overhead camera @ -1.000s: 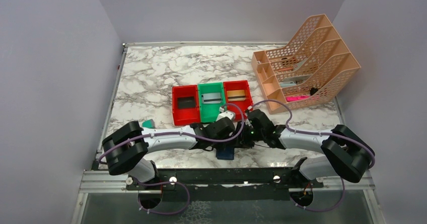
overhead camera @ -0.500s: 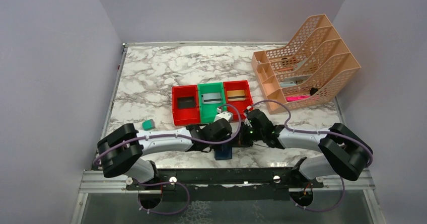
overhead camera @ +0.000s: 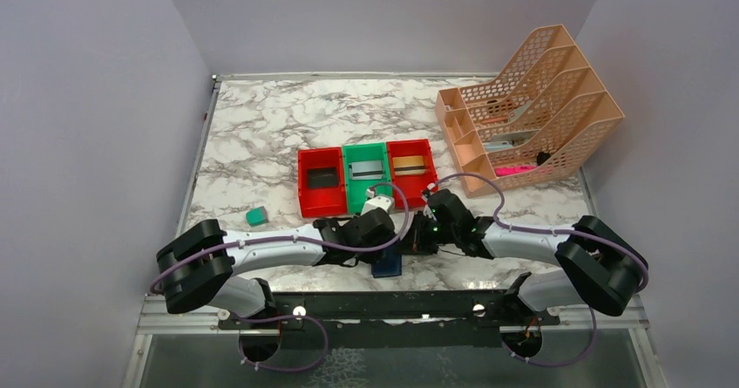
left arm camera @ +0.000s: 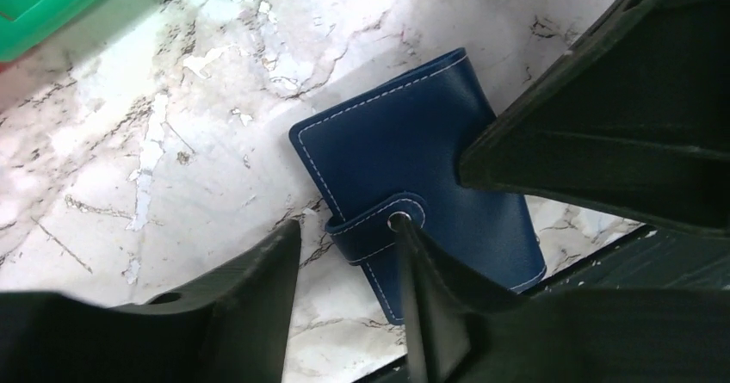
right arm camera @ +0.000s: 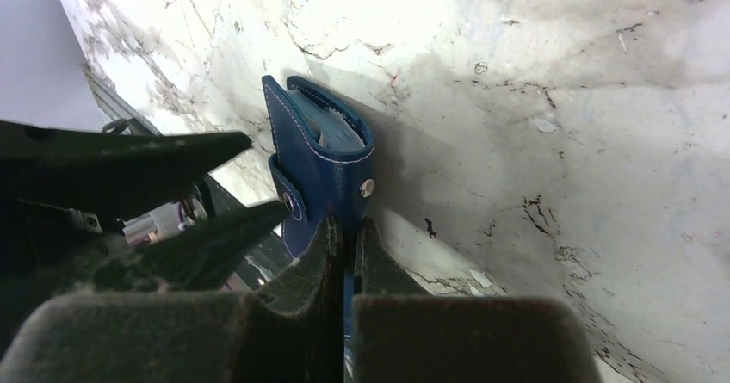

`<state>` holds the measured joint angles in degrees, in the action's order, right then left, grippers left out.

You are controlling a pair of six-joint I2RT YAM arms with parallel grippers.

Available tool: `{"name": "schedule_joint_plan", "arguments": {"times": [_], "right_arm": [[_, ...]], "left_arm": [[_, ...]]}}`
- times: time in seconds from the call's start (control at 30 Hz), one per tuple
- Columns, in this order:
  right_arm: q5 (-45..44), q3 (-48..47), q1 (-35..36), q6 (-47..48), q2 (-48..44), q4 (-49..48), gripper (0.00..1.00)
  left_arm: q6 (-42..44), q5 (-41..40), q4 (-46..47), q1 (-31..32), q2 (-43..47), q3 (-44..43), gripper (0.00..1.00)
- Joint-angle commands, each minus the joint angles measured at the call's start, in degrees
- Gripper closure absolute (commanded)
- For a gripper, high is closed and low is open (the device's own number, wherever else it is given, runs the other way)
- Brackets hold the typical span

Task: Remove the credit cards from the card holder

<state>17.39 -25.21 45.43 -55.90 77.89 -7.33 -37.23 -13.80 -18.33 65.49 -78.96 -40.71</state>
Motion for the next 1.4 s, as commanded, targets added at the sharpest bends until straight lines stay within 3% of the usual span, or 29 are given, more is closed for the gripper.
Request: {"name": "schedule_joint_plan", "arguments": {"times": [0.0,0.23,0.43,0.7,0.97,1.27,1.37], "right_arm": [[-2.62,0.08,0.08,0.78,-0.49,2.93,0.99],[-2.95,-0.26,0.05,0.65,-0.82,3.5,0.99],[-5.41,-0.63,0.1,0.83,-2.68,6.08,0.99],[-8.62,-0.45,0.02,0.61,-4.73,8.5,0.99],[-9.38,-0.61,0.01,0.38,-5.63,9.34,0.99],[-8.57,-1.31,0.01,1.89,-5.75,9.88,0.97],[-8.68,-1.35,0.06,2.43,-6.24,9.97,0.94]], "left_arm": [[-0.15,0.92,2.09,0.39,1.52,-1.83,0.46],[2.58,5.73,3.81,0.41,-3.61,-4.06,0.42],[1.12,2.69,-2.23,0.43,-6.91,-3.59,0.61],[0.2,-2.63,-7.59,0.35,-2.13,-2.28,0.71],[-0.22,-3.05,-8.68,0.34,-1.74,-1.48,0.76],[-0.86,-3.02,-6.54,0.34,-0.29,-2.33,0.49],[-1.82,-2.72,-5.44,0.34,-0.22,-1.1,0.46]]}}
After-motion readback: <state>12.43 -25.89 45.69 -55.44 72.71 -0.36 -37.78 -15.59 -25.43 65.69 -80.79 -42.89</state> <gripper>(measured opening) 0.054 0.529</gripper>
